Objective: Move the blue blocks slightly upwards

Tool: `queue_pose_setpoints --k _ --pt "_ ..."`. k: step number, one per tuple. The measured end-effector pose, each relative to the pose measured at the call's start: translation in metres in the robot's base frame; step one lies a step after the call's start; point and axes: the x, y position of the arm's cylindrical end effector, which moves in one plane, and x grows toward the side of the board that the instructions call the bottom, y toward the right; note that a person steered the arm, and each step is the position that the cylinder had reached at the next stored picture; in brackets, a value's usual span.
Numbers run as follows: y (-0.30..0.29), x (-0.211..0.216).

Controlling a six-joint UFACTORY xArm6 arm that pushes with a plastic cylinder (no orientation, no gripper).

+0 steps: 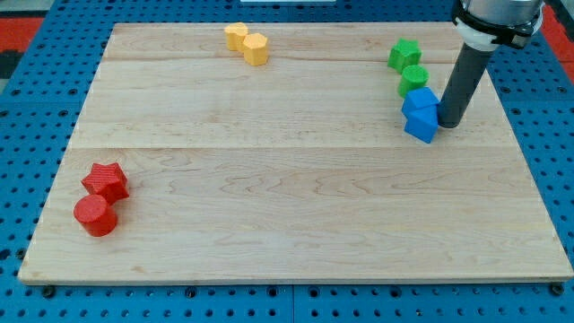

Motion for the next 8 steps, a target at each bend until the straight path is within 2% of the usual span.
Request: queue_pose_setpoints --k 2,8 --pt "0.000 -0.012" --pt "0.012 -0.013"
